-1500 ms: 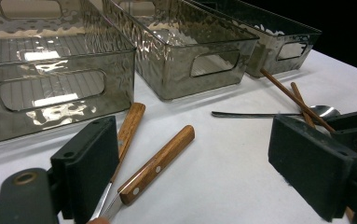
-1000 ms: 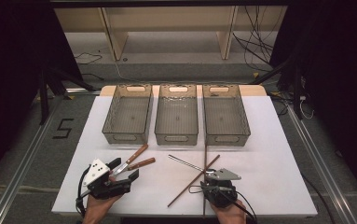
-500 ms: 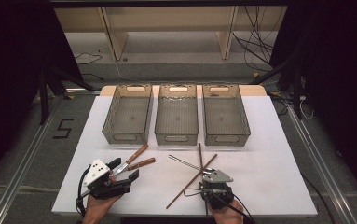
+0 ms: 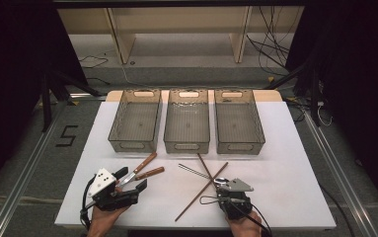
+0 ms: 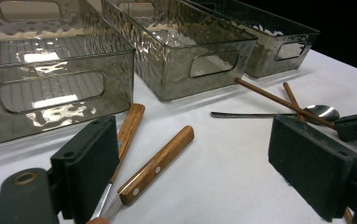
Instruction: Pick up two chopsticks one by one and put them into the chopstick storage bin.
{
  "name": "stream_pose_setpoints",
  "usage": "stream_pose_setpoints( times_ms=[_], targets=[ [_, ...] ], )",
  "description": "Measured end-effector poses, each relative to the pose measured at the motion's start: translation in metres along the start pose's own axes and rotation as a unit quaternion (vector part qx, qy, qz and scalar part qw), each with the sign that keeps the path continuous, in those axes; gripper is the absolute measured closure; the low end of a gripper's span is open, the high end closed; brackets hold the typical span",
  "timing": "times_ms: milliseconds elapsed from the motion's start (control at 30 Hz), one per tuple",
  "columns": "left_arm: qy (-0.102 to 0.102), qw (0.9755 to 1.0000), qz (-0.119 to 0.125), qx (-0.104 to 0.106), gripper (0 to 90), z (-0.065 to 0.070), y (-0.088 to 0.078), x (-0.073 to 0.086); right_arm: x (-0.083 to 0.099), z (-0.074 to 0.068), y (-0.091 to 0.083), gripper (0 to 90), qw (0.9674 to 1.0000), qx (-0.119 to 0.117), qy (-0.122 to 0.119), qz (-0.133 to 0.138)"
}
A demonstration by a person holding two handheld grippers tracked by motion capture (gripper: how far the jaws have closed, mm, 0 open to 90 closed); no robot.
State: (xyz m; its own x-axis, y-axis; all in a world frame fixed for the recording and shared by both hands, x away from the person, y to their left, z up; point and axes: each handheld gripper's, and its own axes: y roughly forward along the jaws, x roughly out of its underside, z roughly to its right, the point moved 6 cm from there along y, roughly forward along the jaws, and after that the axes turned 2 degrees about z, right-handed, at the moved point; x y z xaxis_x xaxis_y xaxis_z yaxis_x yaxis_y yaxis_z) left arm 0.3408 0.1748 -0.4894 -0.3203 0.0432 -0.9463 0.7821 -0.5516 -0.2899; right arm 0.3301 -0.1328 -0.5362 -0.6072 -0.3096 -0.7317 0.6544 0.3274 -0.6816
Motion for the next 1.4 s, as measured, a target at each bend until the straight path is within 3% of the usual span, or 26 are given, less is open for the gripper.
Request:
stream_pose_setpoints(
  times_ms=[533, 633, 733, 867, 967, 1000, 1100, 1167, 1300, 1400],
  targets=[
    [-0.009, 0.9999, -0.007, 0.001, 15.9, 0.000, 0.002, 0.000, -0.013, 0.007, -0.018, 85.5, 0.9980, -0.047, 0.004, 0.042],
    [-0.028, 0.9994, -0.008, 0.017, 16.1, 0.004, 0.003, -0.004, -0.017, 0.003, -0.020, 85.5, 0.9967, -0.063, 0.000, 0.051],
    [-0.024, 0.9988, -0.020, 0.037, 16.1, 0.014, 0.009, -0.006, -0.025, -0.005, -0.023, 85.5, 0.9945, -0.079, -0.009, 0.069],
    [-0.036, 0.9963, -0.034, 0.070, 16.5, 0.030, 0.017, -0.012, -0.032, -0.012, -0.025, 85.5, 0.9922, -0.095, -0.014, 0.080],
    [-0.049, 0.9935, -0.043, 0.093, 18.5, 0.039, 0.025, -0.020, -0.044, -0.024, -0.028, 85.5, 0.9878, -0.116, -0.024, 0.101],
    [-0.058, 0.9922, -0.044, 0.101, 18.5, 0.042, 0.028, -0.022, -0.044, -0.024, -0.028, 85.5, 0.9878, -0.116, -0.024, 0.101],
    [-0.061, 0.9899, -0.053, 0.116, 22.9, 0.050, 0.037, -0.027, -0.051, -0.036, -0.031, 85.5, 0.9832, -0.131, -0.034, 0.122],
    [-0.066, 0.9881, -0.058, 0.126, 24.3, 0.055, 0.043, -0.030, -0.052, -0.039, -0.031, 85.5, 0.9825, -0.134, -0.037, 0.124],
    [-0.083, 0.9827, -0.069, 0.151, 31.0, 0.063, 0.055, -0.035, -0.055, -0.045, -0.030, 85.5, 0.9796, -0.146, -0.037, 0.133],
    [-0.108, 0.9772, -0.068, 0.170, 35.2, 0.069, 0.062, -0.040, -0.055, -0.048, -0.029, 85.5, 0.9784, -0.153, -0.037, 0.134]
  ],
)
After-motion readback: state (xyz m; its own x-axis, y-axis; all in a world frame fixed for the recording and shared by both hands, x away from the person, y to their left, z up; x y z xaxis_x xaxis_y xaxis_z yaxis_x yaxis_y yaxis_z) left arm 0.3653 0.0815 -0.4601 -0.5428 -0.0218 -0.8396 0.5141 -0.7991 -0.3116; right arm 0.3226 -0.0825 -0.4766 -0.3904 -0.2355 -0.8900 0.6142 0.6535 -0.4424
